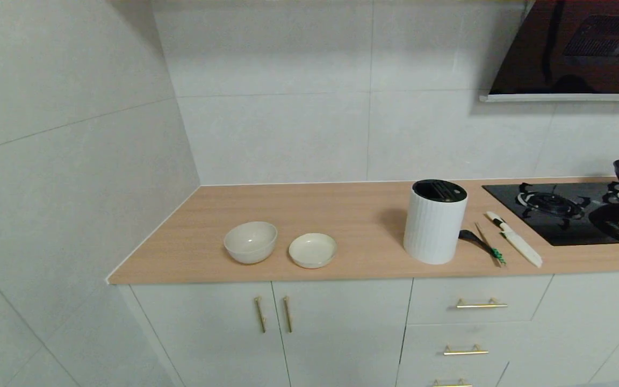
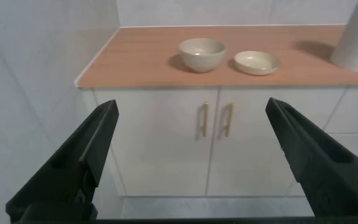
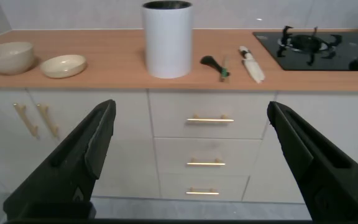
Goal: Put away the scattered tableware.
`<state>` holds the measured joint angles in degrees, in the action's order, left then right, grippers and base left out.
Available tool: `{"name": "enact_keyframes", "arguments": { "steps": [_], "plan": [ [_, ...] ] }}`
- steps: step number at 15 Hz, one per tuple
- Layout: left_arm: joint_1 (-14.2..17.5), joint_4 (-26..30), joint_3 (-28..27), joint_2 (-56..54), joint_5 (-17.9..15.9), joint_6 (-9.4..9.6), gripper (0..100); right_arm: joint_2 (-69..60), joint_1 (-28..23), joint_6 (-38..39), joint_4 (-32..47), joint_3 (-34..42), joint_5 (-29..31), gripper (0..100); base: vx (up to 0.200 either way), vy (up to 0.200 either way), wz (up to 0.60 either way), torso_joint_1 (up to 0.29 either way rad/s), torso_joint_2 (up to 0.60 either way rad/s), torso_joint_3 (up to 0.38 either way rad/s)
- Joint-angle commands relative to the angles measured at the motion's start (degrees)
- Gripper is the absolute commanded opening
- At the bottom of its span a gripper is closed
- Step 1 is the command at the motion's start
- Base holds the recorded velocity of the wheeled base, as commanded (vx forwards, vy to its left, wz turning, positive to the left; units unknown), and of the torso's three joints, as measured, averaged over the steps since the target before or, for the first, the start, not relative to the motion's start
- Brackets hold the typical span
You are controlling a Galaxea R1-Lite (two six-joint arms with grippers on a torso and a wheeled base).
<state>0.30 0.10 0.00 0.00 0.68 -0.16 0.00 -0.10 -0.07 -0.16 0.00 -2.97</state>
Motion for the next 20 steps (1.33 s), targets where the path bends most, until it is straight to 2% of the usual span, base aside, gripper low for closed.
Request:
{"name": "enact_keyframes", "arguments": {
  "steps": [1,13,20],
  "plan": [
    [0.0,0.0,0.0,0.0,0.0,-0.02,100,0.0,0.0,0.0,0.0,0.0,0.0,100,0.000,0.200,0.00,-0.002,0.01,0.012],
    [0.0,0.0,0.0,0.1,0.0,-0.02,100,0.0,0.0,0.0,0.0,0.0,0.0,100,0.000,0.200,0.00,0.002,0.00,0.002],
    [0.0,0.0,0.0,0.0,0.0,-0.02,100,0.0,0.0,0.0,0.0,0.0,0.0,100,0.000,0.000,0.00,0.000,0.00,0.000]
  ]
}}
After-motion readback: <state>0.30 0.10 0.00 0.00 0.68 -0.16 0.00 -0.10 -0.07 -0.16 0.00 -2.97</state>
